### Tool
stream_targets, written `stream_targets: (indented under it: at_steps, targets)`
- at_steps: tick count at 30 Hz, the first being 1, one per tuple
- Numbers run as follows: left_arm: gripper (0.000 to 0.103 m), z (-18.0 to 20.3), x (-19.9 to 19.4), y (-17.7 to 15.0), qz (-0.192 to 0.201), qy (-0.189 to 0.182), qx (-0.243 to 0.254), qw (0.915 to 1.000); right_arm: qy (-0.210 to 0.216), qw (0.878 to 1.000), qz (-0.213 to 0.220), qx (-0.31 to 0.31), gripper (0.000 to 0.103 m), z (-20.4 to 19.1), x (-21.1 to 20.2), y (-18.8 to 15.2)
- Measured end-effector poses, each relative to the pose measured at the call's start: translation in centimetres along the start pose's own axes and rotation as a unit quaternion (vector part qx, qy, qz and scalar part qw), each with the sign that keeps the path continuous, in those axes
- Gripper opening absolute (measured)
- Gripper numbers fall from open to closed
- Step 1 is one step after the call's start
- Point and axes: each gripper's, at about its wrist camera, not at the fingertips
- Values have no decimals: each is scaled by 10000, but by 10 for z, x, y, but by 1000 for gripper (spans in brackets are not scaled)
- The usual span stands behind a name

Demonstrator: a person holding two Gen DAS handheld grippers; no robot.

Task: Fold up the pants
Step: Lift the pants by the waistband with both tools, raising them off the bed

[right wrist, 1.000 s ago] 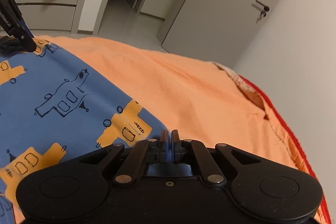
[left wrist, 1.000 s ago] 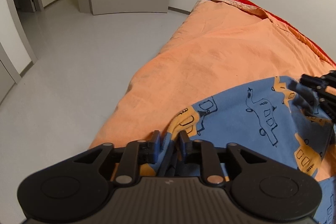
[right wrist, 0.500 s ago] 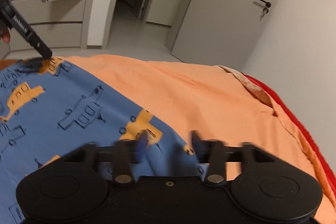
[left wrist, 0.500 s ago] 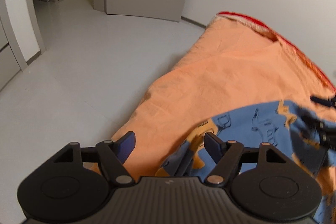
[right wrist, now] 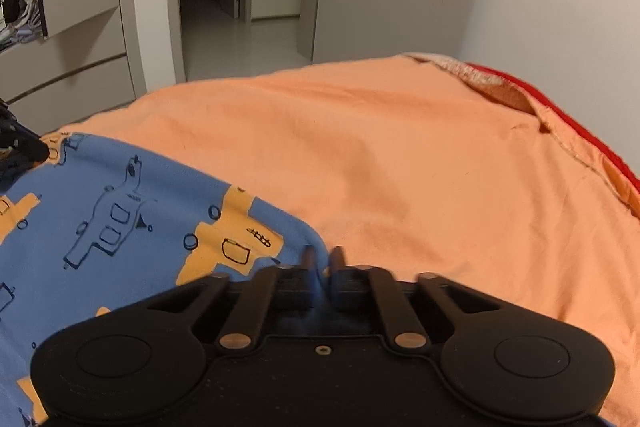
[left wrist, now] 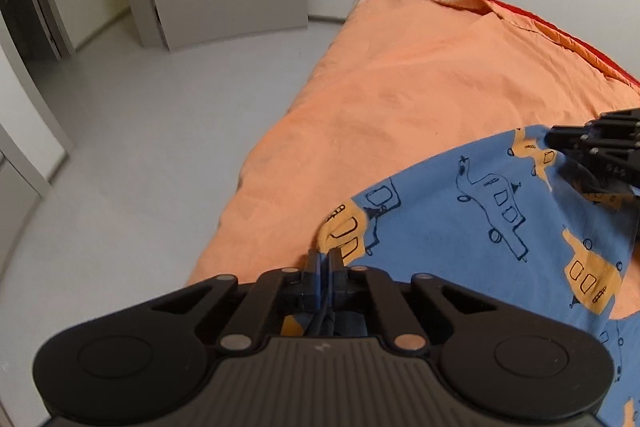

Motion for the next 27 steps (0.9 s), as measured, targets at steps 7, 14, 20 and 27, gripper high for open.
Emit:
stream_targets:
  at_steps: [7,14,20,27]
  targets:
    - [3,30,-71,-24,1125,571,930,9876,109,9938,1055,-343,0,-10,-88,-19]
    - [3,89,-148,-80,2094,900,2422,9431,41,9738,2083,-912,0,-30,-223,-93]
    - [3,145,-168,-141,2267,923,3581,9010,-53,9715,1960,-1331,0,-53,-296,-165]
    - [3,198,-133,-209,1896,1114,4832,8475,105,9747,1137,-1921,0,-83,-322,-246]
Point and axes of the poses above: each gripper's, at about its wrist camera, not at the fingertips, and x roughly the way its jaws point, z to its right, y to its top, and after that the axes turned 14 degrees about x, right-handed
